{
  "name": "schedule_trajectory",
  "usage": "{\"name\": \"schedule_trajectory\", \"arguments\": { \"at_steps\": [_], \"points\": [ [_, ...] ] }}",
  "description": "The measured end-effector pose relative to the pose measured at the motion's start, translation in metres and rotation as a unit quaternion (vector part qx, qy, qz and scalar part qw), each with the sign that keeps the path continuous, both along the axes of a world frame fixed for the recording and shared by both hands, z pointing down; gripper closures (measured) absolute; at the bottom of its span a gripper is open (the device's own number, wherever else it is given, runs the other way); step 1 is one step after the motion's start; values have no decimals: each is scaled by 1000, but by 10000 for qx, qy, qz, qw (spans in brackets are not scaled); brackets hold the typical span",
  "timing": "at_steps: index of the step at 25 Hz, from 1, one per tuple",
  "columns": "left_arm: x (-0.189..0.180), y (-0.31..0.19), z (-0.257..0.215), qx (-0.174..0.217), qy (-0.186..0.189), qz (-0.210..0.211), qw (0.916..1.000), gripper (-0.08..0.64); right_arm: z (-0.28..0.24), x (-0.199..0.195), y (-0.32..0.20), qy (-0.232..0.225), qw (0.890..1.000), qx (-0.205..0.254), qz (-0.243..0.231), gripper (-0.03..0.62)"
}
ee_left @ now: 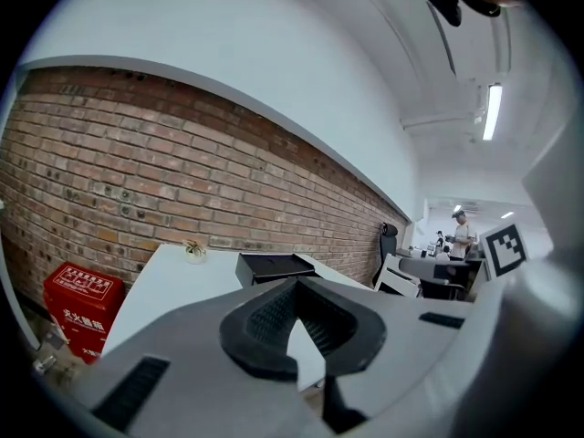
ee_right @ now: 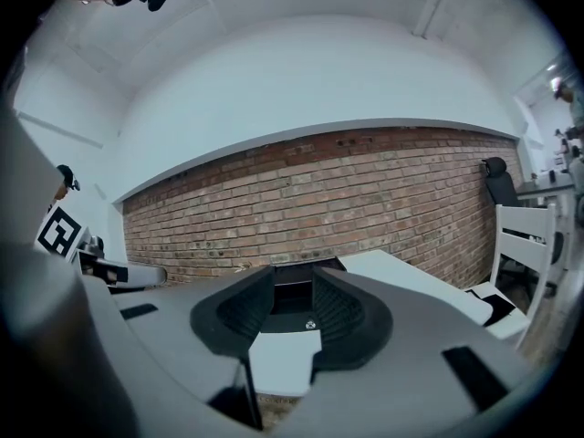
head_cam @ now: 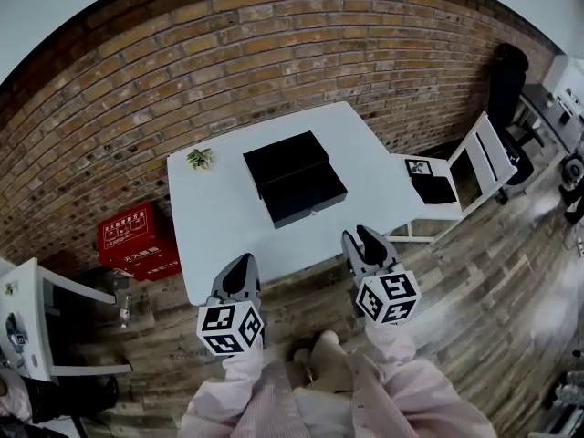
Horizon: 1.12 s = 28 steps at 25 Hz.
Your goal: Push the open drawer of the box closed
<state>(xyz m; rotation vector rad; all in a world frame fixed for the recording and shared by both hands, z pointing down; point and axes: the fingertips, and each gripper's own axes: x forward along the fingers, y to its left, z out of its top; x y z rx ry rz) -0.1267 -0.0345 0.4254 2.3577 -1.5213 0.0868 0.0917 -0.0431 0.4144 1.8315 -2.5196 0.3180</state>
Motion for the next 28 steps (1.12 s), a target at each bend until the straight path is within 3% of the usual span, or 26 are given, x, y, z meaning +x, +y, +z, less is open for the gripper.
{"name": "schedule_trajectory", "arguments": {
  "at_steps": [15, 28],
  "points": [
    [20, -60, 66, -979, 195, -92, 9950, 566, 81, -7, -75, -52, 9952, -900, -378, 478],
    [47, -93, 120, -1790, 307, -276, 9830, 566, 143, -28, -119, 246, 9785, -1738, -1086, 477]
  ]
}}
